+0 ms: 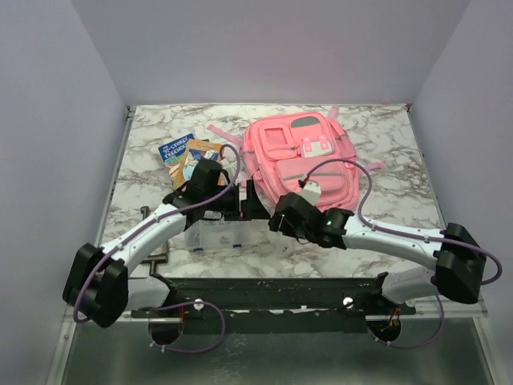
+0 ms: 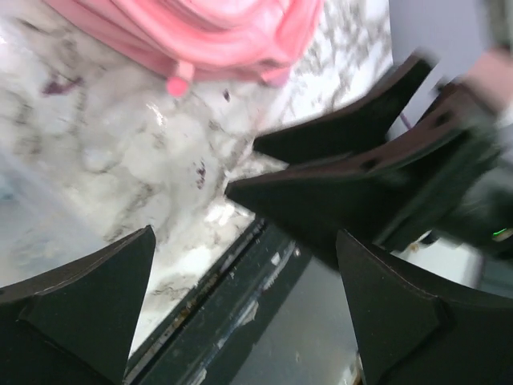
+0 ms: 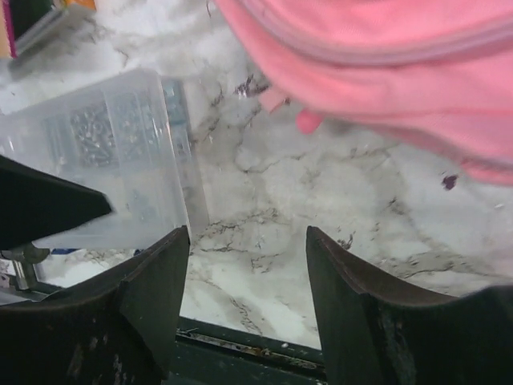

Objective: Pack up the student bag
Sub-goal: Unzip the student bag at the center of the board.

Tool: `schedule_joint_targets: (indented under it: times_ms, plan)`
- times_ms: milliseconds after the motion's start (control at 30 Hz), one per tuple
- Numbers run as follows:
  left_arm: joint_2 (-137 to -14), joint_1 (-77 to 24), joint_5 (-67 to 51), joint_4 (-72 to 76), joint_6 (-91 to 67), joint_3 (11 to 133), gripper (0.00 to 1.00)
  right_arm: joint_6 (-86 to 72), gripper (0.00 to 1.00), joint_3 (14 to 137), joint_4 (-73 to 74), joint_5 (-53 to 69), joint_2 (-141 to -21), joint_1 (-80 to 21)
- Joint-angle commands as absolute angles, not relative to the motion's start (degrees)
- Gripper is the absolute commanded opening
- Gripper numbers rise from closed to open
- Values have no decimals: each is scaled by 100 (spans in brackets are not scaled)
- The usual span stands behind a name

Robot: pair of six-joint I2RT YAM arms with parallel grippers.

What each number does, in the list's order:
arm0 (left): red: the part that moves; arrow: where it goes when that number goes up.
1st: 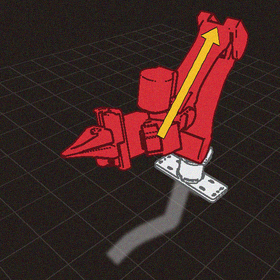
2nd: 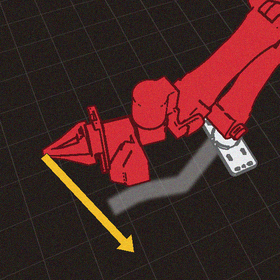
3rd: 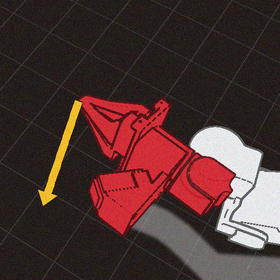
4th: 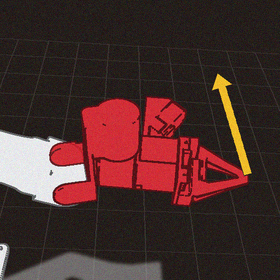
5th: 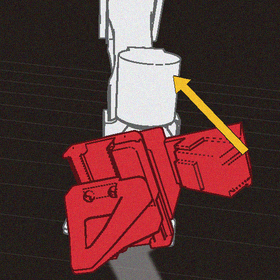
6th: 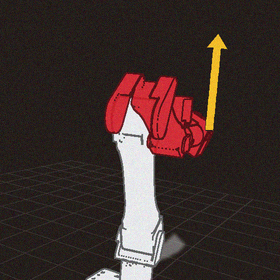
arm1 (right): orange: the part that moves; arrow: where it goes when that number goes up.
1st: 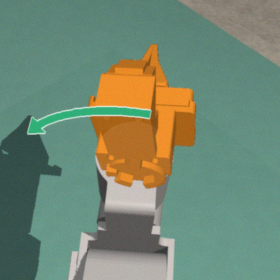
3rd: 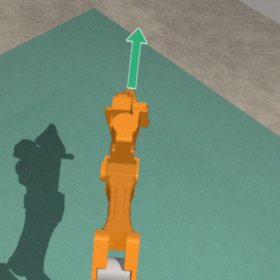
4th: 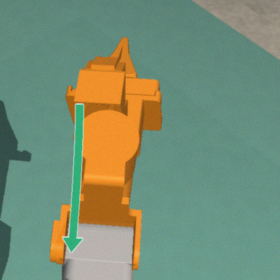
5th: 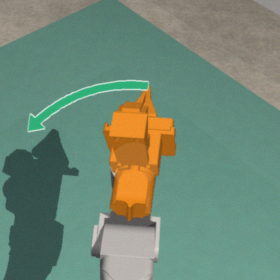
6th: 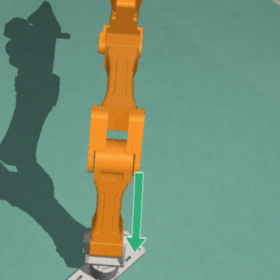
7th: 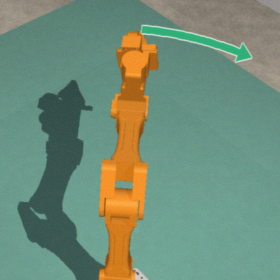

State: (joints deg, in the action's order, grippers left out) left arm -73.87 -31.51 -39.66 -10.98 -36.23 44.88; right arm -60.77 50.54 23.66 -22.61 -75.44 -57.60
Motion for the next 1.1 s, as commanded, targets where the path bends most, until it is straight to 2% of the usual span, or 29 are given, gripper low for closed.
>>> schedule_joint_targets:
  times_ms: [0, 167, 300, 600, 833, 967, 1067]
  plan:
    - [-6456, -2923, -2856, -1740, -3534, 4523, 95, -7725, 63, 5117, 2391, -3195, -8080, -6087]
    - [-5714, -2766, -2315, -2197, -3431, 4503, 91, -8521, 54, 4973, 2354, -3683, -8472, -6092]
    - [-5323, -2716, -2242, -2333, -3375, 4390, 91, -8525, 53, 5004, 2054, -3870, -8806, -6082]
    - [-4897, -2698, -2558, -2414, -3318, 4175, 91, -9188, 50, 5600, 2508, -4626, -9580, -6028]
    - [-4786, -2689, -2535, -2564, -3196, 4152, 91, -9613, 48, 6129, 3038, -4723, -10045, -5893]
    - [-4772, -2681, -2489, -2575, -3216, 4164, 91, -9948, 34, 6439, 3652, -4835, -10325, -5871]
    - [-4829, -2659, -2448, -2588, -3234, 4207, 91, -9932, 29, 6468, 3787, -4880, -10371, -5864]
